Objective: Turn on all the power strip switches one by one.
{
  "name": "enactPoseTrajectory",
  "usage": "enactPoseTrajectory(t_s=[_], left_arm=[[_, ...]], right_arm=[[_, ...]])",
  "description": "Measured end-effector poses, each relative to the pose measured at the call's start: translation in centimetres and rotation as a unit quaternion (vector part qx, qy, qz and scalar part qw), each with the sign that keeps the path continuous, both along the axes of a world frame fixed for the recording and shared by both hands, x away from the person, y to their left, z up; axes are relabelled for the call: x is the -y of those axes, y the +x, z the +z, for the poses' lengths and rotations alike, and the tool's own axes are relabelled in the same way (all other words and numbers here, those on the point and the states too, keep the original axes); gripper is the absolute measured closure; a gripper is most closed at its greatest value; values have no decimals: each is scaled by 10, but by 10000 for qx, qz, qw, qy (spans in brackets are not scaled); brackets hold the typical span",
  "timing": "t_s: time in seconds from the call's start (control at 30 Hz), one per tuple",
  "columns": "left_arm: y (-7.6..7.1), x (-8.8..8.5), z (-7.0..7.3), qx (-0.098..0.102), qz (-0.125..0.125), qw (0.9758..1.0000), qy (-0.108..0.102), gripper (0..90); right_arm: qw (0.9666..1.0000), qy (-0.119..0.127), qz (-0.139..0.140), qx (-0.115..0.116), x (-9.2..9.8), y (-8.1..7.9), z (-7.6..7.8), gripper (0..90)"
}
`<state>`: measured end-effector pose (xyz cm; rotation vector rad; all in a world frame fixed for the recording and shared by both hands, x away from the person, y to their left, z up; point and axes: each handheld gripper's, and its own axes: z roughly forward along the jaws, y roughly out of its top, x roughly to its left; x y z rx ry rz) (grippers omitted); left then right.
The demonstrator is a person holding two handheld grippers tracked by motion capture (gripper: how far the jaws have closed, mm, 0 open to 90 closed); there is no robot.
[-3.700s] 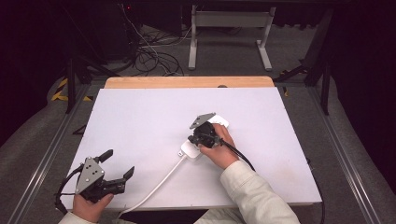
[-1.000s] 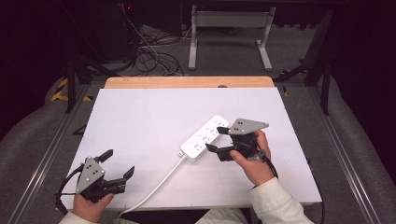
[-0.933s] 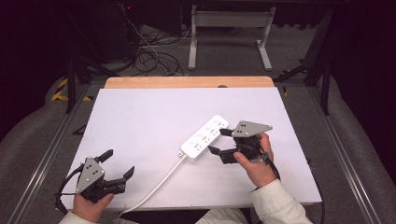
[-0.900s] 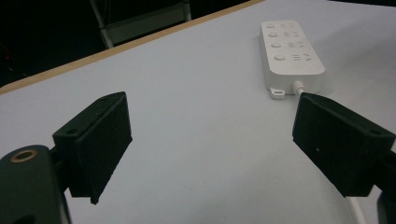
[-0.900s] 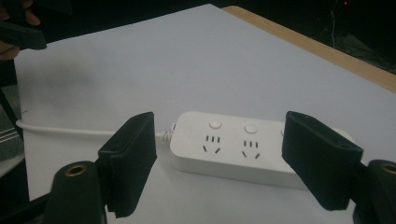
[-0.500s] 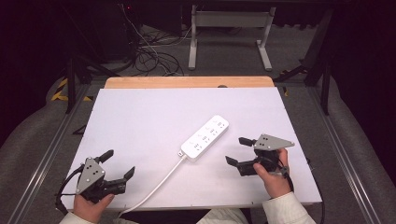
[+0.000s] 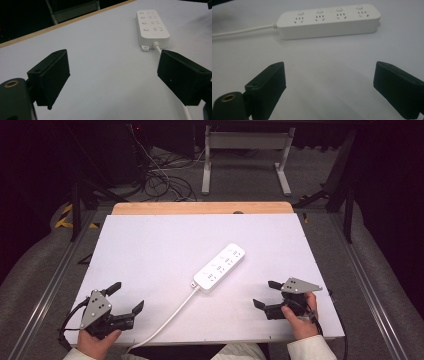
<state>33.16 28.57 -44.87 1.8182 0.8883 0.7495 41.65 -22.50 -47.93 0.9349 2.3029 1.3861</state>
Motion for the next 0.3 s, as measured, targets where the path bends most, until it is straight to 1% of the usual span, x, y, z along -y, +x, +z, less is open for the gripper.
enactPoseTrajectory(t_s=[0.07, 0.1, 0.13, 0.17, 0.2, 0.23, 0.27, 0.3], left_arm=[[-2, -2, 0, -24, 15, 10000, -29, 107], [-3, -2, 0, 0, 19, 10000, 4, 107], [-4, -2, 0, 8, 25, 10000, -19, 108], [-4, -2, 0, 36, 36, 10000, 1, 108], [-4, -2, 0, 63, 40, 10000, 16, 108], [-3, -2, -1, 80, 29, 10000, 45, 108], [-2, -2, -1, 106, 62, 9999, 96, 108], [-2, -1, -1, 115, 69, 9998, 117, 108]], right_arm=[[9999, -156, -40, -24, 0, 1, -2, 113], [9998, -204, -36, -21, -1, 1, -2, 113], [9997, -255, -27, -17, -1, 1, -3, 113], [9995, -324, -12, 13, -2, 2, -3, 117], [9992, -387, 32, 74, -3, 2, -3, 122], [9989, -428, 59, 185, -3, 2, -3, 129], [9987, -407, 76, 285, -2, 1, -2, 134], [9987, -326, 105, 380, 0, 1, -1, 137]])
